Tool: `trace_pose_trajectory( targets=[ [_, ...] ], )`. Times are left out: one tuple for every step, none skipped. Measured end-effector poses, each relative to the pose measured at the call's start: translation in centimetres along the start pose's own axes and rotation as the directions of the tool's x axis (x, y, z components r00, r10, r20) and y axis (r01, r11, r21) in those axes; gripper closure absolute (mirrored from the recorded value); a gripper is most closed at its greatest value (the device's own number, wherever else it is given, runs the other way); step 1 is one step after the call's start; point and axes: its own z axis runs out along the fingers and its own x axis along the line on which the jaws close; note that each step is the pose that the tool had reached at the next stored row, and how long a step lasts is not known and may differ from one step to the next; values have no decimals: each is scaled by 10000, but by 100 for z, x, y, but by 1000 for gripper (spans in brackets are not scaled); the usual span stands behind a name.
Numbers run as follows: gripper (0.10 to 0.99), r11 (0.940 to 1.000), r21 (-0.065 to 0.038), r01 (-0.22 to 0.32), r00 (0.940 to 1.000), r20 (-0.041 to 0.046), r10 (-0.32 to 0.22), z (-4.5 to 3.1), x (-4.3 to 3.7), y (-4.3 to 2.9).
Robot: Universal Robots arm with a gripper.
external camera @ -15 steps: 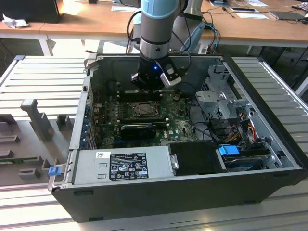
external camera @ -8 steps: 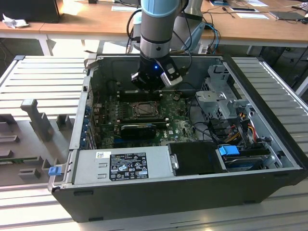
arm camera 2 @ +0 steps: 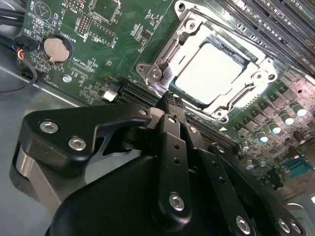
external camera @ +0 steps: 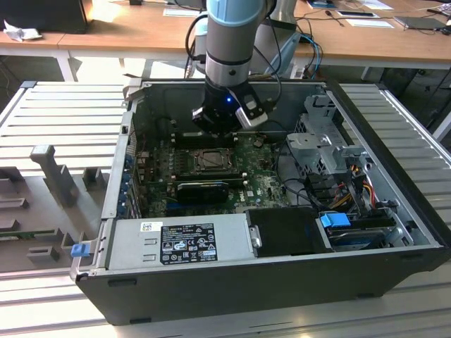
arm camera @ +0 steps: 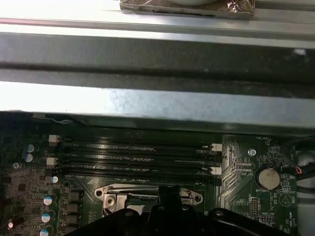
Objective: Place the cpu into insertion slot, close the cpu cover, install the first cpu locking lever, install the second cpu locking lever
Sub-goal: 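Install the second cpu locking lever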
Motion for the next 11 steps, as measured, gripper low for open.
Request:
trace_pose_trajectory(
  targets=[
    [980, 10000, 0, 0, 10000, 0, 0, -1, 0, -4],
    [980, 10000, 0, -1, 10000, 1, 1, -1, 1, -10],
    [980, 10000, 4, -2, 10000, -2, 2, -7, 1, -10],
    [980, 10000, 1, -1, 10000, 0, 1, -13, 1, -9],
    [980, 10000, 0, 0, 10000, 0, 0, -33, 0, -7],
    [980, 10000, 0, -1, 10000, 0, 1, -66, 0, -3],
    [980, 10000, -5, 0, 10000, 2, 0, -65, 0, -5],
    [980, 10000, 1, 0, 10000, 0, 0, -69, 1, -24],
    [980, 10000, 12, 0, 10000, -1, 0, -71, 2, -38],
    [980, 10000, 22, -1, 10000, -1, 1, -73, 3, -54],
    [980, 10000, 26, 0, 10000, -2, 0, -75, 4, -75]
  ],
)
